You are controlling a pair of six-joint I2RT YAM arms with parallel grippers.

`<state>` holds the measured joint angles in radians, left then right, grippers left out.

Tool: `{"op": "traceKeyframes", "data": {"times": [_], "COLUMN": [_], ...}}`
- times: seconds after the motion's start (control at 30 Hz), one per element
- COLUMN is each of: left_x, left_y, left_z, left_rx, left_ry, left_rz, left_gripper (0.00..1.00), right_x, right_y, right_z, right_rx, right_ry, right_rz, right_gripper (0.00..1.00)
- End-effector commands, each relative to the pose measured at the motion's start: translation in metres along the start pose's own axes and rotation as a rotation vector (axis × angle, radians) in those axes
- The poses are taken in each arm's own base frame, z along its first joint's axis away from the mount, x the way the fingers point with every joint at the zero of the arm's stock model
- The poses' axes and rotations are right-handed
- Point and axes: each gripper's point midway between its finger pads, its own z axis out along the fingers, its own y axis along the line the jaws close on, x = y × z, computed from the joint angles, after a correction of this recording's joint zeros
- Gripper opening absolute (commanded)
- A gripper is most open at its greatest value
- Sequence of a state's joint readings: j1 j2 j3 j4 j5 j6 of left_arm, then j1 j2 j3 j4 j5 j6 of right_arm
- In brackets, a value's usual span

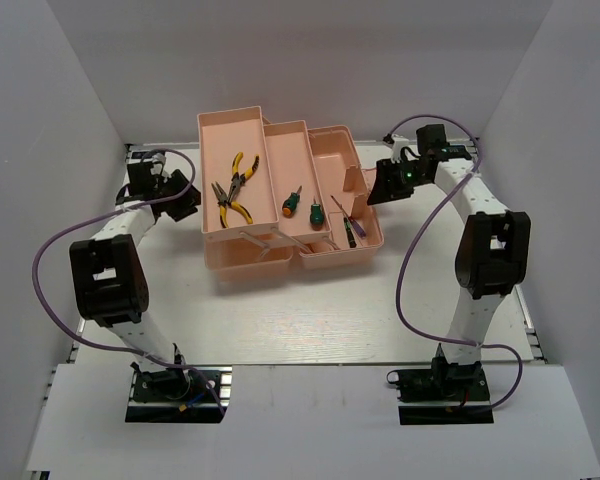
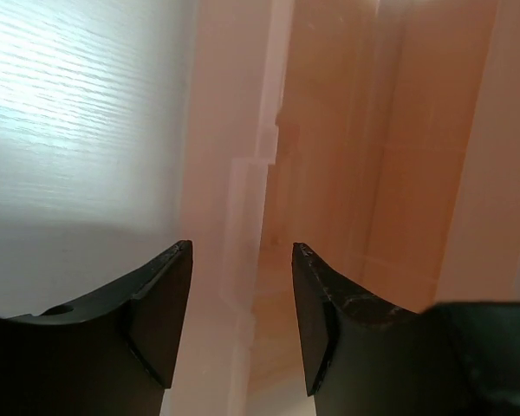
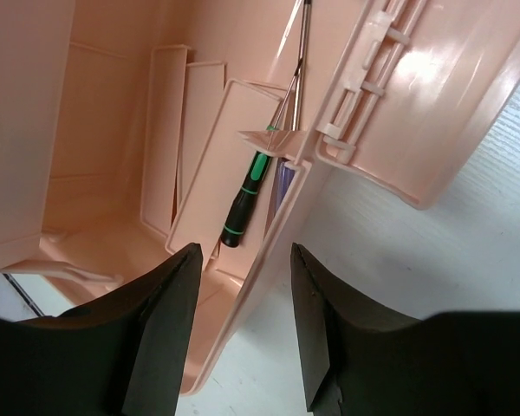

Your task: Sort the tools into containers

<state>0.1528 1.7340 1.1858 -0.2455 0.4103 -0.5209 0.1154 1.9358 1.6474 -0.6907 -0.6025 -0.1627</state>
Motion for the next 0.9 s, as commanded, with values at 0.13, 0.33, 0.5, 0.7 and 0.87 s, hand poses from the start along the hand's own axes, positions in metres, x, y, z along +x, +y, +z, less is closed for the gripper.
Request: {"op": "traceKeyframes", "data": {"times": [0.13,0.33,0.5,0.7,0.87], "left_x": [0.015,0.013,0.002,-0.016,-0.028], "left_y": [-0.005,-0.005,-0.019,-0.044,-0.066], "left_z": [0.000,-0.001,-0.005,-0.020,-0.028], "left_rx": [0.074,0.053,0.075,0.085,0.045], "left_ry": [0.047,0.048,0.023,-0.031,-0.066], "left_rz": [0.097,0.129,0.161,0.210,0.281], "left_gripper": [0.51,0.15,0.00,0.00,0.00], "right_x": [-0.005,-0.004,-0.005,-0.012,-0.020], "right_y": [0.005,0.002,0.003,-0.002,-0.004], "right_z": [-0.002,-0.001,0.002,0.003,0.004], "right_rx": [0.005,0.027,0.028,0.060,0.098], "right_ry": [0.018,0.023,0.024,0.011,-0.015], "right_rz": [-0.057,-0.061,-0.061,-0.058,-0.030], "right_gripper": [0.53,0.53,0.53,0.53,0.62]}}
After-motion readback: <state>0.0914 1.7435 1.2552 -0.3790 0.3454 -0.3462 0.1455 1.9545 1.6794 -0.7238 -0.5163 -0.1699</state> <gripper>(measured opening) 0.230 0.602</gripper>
